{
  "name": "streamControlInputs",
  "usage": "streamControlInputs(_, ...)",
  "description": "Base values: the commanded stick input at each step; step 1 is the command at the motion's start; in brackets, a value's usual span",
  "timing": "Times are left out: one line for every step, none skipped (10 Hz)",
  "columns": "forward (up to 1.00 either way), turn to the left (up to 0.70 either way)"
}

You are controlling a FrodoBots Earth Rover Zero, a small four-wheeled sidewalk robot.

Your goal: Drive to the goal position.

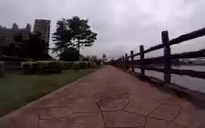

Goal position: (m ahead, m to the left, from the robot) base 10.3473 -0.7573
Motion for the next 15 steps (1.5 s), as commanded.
streamControlInputs(1.0,0.0)
streamControlInputs(1.0,0.0)
streamControlInputs(1.0,0.0)
streamControlInputs(1.0,0.0)
streamControlInputs(1.0,0.0)
streamControlInputs(1.0,0.0)
streamControlInputs(1.0,0.0)
streamControlInputs(1.0,0.0)
streamControlInputs(1.0,0.0)
streamControlInputs(1.0,0.0)
streamControlInputs(1.0,0.0)
streamControlInputs(1.0,0.0)
streamControlInputs(1.0,0.0)
streamControlInputs(1.0,0.0)
streamControlInputs(1.0,0.0)
